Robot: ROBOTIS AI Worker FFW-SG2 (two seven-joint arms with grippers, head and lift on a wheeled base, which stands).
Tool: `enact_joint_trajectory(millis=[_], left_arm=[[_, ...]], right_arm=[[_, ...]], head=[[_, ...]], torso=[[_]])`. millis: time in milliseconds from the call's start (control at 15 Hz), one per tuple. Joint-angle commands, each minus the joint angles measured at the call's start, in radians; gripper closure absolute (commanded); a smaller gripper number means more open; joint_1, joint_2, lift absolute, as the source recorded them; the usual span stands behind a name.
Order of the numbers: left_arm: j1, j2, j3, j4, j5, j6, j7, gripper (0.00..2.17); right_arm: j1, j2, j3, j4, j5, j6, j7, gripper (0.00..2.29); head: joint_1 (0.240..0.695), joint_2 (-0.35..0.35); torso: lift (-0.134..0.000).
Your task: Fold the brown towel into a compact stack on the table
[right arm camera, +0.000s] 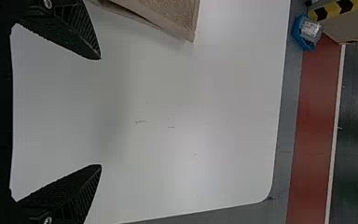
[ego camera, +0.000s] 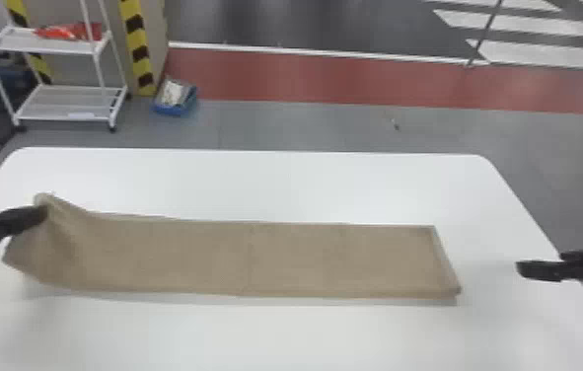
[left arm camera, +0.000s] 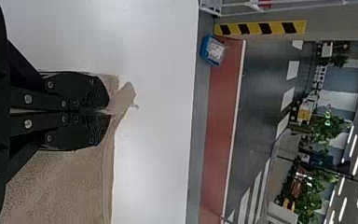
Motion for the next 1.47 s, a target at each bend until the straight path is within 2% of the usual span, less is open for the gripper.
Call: enact_joint_trajectory(millis=[0, 200, 400, 533, 600, 667, 733, 800, 1000, 1133, 1267, 1400], left_arm=[[0.010, -0.002, 0.002, -0.040, 0.038, -0.023, -0.003, 1.15], [0.004, 0.000, 0.006, -0.024, 0.079, -0.063, 0.034, 1.15], [-0.038, 0.009, -0.002, 0.089, 0.025, -0.075, 0.063, 1.15], [-0.048, 0.009, -0.010, 0.123, -0.048, -0.075, 0.096, 1.15], [-0.051, 0.009, -0.010, 0.128, -0.064, -0.078, 0.099, 1.15], [-0.051, 0.012, -0.008, 0.128, -0.064, -0.075, 0.102, 0.95], [-0.051, 0.012, -0.010, 0.126, -0.067, -0.072, 0.108, 0.23], [-0.048, 0.009, -0.011, 0.121, -0.088, -0.072, 0.114, 0.00], [-0.045, 0.012, -0.011, 0.109, -0.099, -0.069, 0.123, 0.03], [-0.045, 0.013, -0.010, 0.089, -0.113, -0.004, 0.106, 0.03], [-0.058, 0.018, -0.011, 0.077, -0.123, 0.115, 0.048, 0.07], [-0.081, 0.017, -0.011, 0.088, -0.139, 0.143, 0.054, 0.09]], right_arm=[[0.004, -0.003, -0.010, -0.004, 0.000, 0.000, 0.000, 0.05], [0.009, -0.001, -0.015, -0.001, -0.003, -0.006, 0.000, 0.05], [0.010, 0.002, -0.015, 0.001, -0.003, -0.009, -0.002, 0.05], [0.010, 0.002, -0.012, 0.001, -0.003, -0.006, -0.002, 0.05], [0.010, 0.002, -0.012, -0.001, -0.003, -0.009, -0.002, 0.05], [0.010, 0.002, -0.012, 0.001, -0.003, -0.009, -0.002, 0.05], [0.010, 0.002, -0.012, 0.001, -0.003, -0.009, -0.002, 0.05], [0.010, 0.004, -0.010, 0.001, -0.003, -0.009, -0.002, 0.05], [0.012, 0.007, -0.009, 0.002, -0.003, -0.012, -0.002, 0.05], [0.015, 0.008, -0.009, 0.002, -0.001, -0.012, -0.002, 0.05], [0.016, 0.008, -0.009, 0.005, -0.001, -0.015, -0.003, 0.05], [0.016, 0.011, -0.006, 0.004, -0.001, -0.015, -0.002, 0.05]], head=[[0.695, -0.138], [0.695, -0.148], [0.695, -0.145], [0.695, -0.139], [0.695, -0.129], [0.695, -0.124], [0.695, -0.119], [0.695, -0.115], [0.695, -0.103], [0.695, -0.099], [0.695, -0.097], [0.695, -0.106]], torso=[[-0.124], [-0.124], [-0.124], [-0.124], [-0.124], [-0.124], [-0.124], [-0.124], [-0.124], [-0.124], [-0.124], [-0.124]])
